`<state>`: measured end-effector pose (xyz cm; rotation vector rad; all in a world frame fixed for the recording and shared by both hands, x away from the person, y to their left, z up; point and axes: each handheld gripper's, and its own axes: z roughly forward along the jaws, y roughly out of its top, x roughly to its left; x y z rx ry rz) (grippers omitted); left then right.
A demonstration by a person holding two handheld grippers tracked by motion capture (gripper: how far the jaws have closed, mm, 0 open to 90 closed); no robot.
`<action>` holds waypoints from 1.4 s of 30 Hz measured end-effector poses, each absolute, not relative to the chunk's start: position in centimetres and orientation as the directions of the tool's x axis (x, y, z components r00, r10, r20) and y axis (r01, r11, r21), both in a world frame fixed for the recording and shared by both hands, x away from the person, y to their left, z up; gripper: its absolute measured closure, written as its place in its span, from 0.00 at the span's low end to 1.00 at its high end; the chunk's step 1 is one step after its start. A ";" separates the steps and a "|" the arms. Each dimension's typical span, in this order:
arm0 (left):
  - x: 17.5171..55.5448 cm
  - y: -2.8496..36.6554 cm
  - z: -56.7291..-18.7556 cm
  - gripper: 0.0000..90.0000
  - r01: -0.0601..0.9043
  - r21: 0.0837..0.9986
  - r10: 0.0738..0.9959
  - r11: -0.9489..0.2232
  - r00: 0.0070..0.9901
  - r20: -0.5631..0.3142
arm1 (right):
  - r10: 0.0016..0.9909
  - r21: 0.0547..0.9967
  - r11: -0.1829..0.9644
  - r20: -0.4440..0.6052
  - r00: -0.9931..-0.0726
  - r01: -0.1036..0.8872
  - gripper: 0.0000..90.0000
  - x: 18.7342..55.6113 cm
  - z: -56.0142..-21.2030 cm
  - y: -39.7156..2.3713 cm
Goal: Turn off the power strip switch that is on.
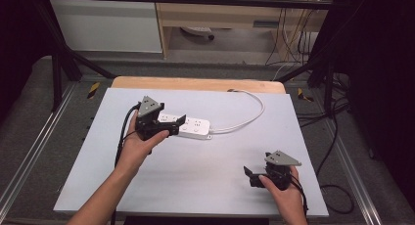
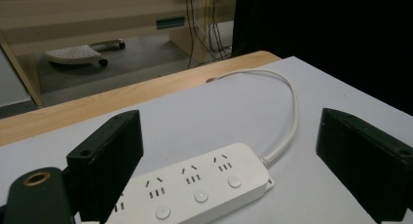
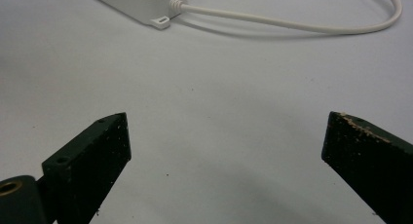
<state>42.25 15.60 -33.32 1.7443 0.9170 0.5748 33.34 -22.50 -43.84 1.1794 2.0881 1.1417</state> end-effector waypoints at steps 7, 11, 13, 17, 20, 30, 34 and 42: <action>43.2 14.8 -33.2 0.11 0.304 0.935 0.802 -0.182 0.596 -0.038 | 0.857 0.844 0.281 -0.006 -0.516 0.456 0.05 33.4 -43.8 -22.5; 43.8 14.7 -33.3 0.13 0.306 0.934 0.807 -0.182 0.589 -0.036 | 0.856 0.845 0.283 -0.008 -0.518 0.454 0.05 33.4 -43.8 -22.5; 44.0 14.6 -33.4 0.15 0.307 0.936 0.811 -0.174 0.583 -0.040 | 0.856 0.844 0.282 -0.006 -0.517 0.456 0.05 33.4 -43.8 -22.5; 44.6 14.4 -33.5 0.21 0.302 0.937 0.820 -0.174 0.572 -0.032 | 0.855 0.844 0.283 -0.007 -0.518 0.456 0.05 33.4 -43.8 -22.5; 45.1 14.3 -33.5 0.27 0.304 0.935 0.821 -0.180 0.570 -0.027 | 0.855 0.843 0.283 -0.006 -0.519 0.457 0.05 33.4 -43.8 -22.4; 46.2 14.2 -34.0 0.49 0.323 0.930 0.836 -0.175 0.547 -0.032 | 0.854 0.842 0.283 -0.003 -0.520 0.460 0.05 33.4 -43.8 -22.3; 46.6 14.1 -34.4 0.53 0.343 0.921 0.845 -0.185 0.534 -0.029 | 0.854 0.842 0.283 -0.002 -0.521 0.459 0.05 33.4 -43.8 -22.3; 47.3 14.0 -35.2 0.72 0.376 0.905 0.844 -0.202 0.536 -0.034 | 0.854 0.841 0.281 0.001 -0.521 0.462 0.05 33.5 -43.8 -22.3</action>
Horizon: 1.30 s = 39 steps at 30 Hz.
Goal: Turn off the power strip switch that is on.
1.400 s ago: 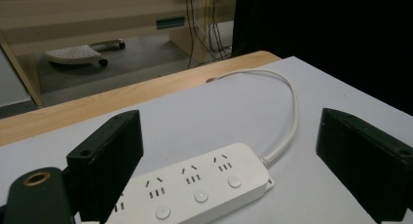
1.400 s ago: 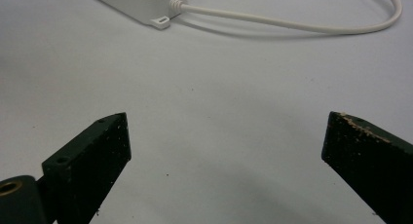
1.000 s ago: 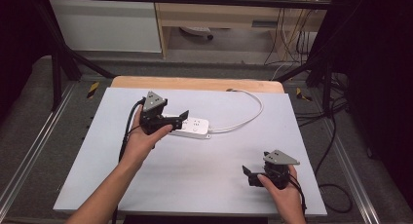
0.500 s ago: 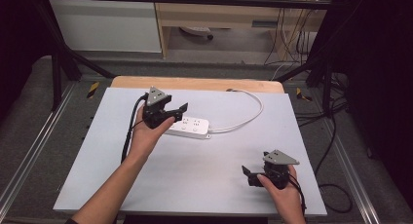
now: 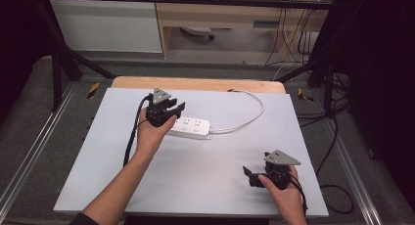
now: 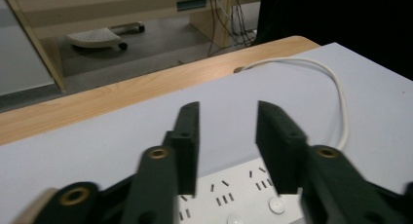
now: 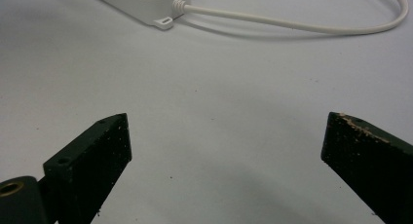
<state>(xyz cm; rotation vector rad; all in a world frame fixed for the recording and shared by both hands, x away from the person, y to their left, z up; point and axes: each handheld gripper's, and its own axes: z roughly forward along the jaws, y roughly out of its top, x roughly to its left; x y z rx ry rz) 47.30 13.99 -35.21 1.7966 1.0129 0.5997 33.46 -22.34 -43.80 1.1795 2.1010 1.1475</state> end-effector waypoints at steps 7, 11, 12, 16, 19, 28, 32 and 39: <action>47.7 13.9 -36.0 0.81 0.393 0.890 0.839 -0.230 0.544 -0.023 | 0.852 0.839 0.283 0.002 -0.523 0.465 0.06 33.5 -43.8 -22.3; 47.7 13.9 -36.4 0.86 0.405 0.884 0.836 -0.233 0.548 -0.031 | 0.852 0.838 0.285 0.001 -0.524 0.466 0.05 33.5 -43.8 -22.3; 47.7 13.9 -36.6 0.88 0.413 0.881 0.833 -0.232 0.552 -0.039 | 0.852 0.838 0.284 0.002 -0.524 0.466 0.05 33.5 -43.8 -22.3; 47.8 13.8 -37.1 0.94 0.428 0.871 0.825 -0.243 0.563 -0.047 | 0.852 0.839 0.281 0.006 -0.524 0.466 0.05 33.6 -43.8 -22.3; 47.9 13.7 -37.5 0.98 0.438 0.864 0.823 -0.248 0.566 -0.051 | 0.852 0.838 0.284 0.002 -0.523 0.465 0.05 33.6 -43.8 -22.3; 48.0 13.9 -38.7 1.00 0.471 0.844 0.820 -0.255 0.569 -0.070 | 0.851 0.836 0.283 0.007 -0.525 0.470 0.05 33.6 -43.8 -22.3; 48.0 13.7 -39.0 1.00 0.480 0.835 0.813 -0.271 0.578 -0.069 | 0.850 0.835 0.280 0.013 -0.526 0.474 0.05 33.6 -43.8 -22.3; 48.1 13.6 -39.5 1.00 0.494 0.827 0.811 -0.268 0.579 -0.083 | 0.844 0.831 0.291 0.011 -0.536 0.475 0.04 33.5 -43.9 -22.1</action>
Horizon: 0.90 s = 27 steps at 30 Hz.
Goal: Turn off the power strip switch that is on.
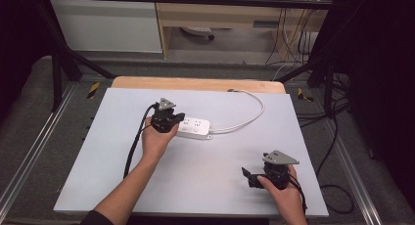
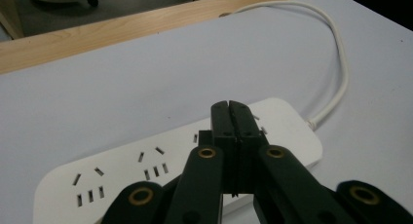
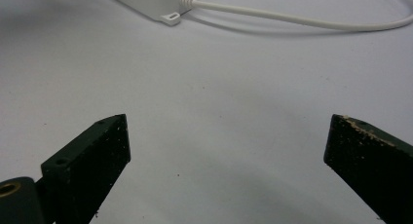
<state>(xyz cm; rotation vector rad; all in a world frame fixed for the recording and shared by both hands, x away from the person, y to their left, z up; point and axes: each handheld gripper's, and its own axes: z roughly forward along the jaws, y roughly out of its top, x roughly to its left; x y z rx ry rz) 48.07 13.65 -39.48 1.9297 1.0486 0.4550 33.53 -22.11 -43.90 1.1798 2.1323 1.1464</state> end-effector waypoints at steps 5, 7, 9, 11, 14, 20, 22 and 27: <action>48.1 13.4 -40.0 1.00 0.506 0.818 0.806 -0.273 0.585 -0.092 | 0.844 0.830 0.291 0.011 -0.536 0.475 0.04 33.5 -43.9 -22.1; 48.0 13.4 -40.2 1.00 0.515 0.812 0.804 -0.276 0.587 -0.099 | 0.845 0.831 0.289 0.013 -0.535 0.476 0.04 33.5 -43.9 -22.1; 48.1 13.3 -40.3 1.00 0.521 0.807 0.803 -0.277 0.587 -0.103 | 0.845 0.833 0.285 0.016 -0.535 0.474 0.04 33.5 -43.9 -22.1; 48.1 13.3 -40.4 1.00 0.522 0.806 0.802 -0.280 0.588 -0.102 | 0.844 0.834 0.287 0.012 -0.535 0.471 0.04 33.5 -43.9 -22.1; 48.1 13.3 -40.4 1.00 0.522 0.806 0.803 -0.280 0.588 -0.101 | 0.844 0.832 0.287 0.013 -0.536 0.474 0.04 33.5 -43.9 -22.0; 48.1 13.3 -40.6 1.00 0.526 0.799 0.801 -0.291 0.591 -0.098 | 0.844 0.832 0.290 0.011 -0.536 0.473 0.04 33.5 -43.9 -22.1; 48.1 13.2 -40.7 1.00 0.528 0.799 0.802 -0.288 0.589 -0.101 | 0.844 0.831 0.289 0.013 -0.537 0.475 0.04 33.5 -43.9 -22.0; 48.1 13.2 -41.0 1.00 0.538 0.791 0.801 -0.292 0.589 -0.105 | 0.843 0.831 0.289 0.014 -0.538 0.476 0.04 33.5 -43.9 -22.1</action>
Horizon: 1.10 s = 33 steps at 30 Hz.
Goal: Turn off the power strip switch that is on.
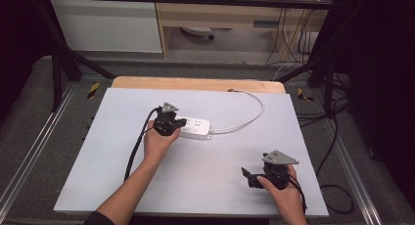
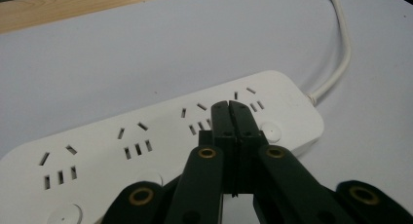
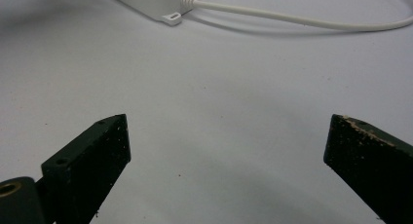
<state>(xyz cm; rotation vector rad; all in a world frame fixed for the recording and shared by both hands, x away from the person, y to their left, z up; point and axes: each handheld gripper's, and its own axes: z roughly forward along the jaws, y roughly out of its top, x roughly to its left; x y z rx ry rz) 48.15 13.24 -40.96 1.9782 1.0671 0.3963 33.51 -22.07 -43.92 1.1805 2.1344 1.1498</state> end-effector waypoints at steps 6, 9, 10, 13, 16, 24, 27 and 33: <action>48.2 13.2 -41.1 1.00 0.542 0.786 0.799 -0.298 0.592 -0.105 | 0.839 0.824 0.301 0.011 -0.545 0.479 0.04 33.5 -43.9 -22.0; 48.1 13.1 -41.3 1.00 0.540 0.783 0.797 -0.310 0.596 -0.096 | 0.838 0.825 0.300 0.012 -0.546 0.479 0.04 33.5 -43.9 -22.0; 48.1 12.9 -41.4 1.00 0.541 0.782 0.797 -0.308 0.595 -0.098 | 0.838 0.824 0.300 0.013 -0.546 0.480 0.04 33.5 -43.9 -22.0; 48.1 12.9 -41.5 1.00 0.542 0.780 0.795 -0.313 0.598 -0.097 | 0.837 0.824 0.301 0.012 -0.547 0.479 0.04 33.5 -44.0 -22.0; 48.2 12.8 -41.6 1.00 0.544 0.779 0.797 -0.313 0.596 -0.097 | 0.838 0.824 0.301 0.012 -0.546 0.480 0.04 33.5 -43.9 -22.0; 48.2 12.8 -41.9 1.00 0.547 0.777 0.799 -0.312 0.593 -0.097 | 0.838 0.823 0.299 0.015 -0.546 0.483 0.04 33.5 -44.0 -22.0; 48.2 12.7 -41.9 1.00 0.548 0.777 0.800 -0.311 0.592 -0.098 | 0.837 0.824 0.300 0.015 -0.548 0.481 0.04 33.5 -44.0 -22.0; 48.3 12.7 -42.0 1.00 0.549 0.775 0.801 -0.314 0.592 -0.094 | 0.837 0.823 0.300 0.015 -0.547 0.482 0.04 33.5 -44.0 -22.0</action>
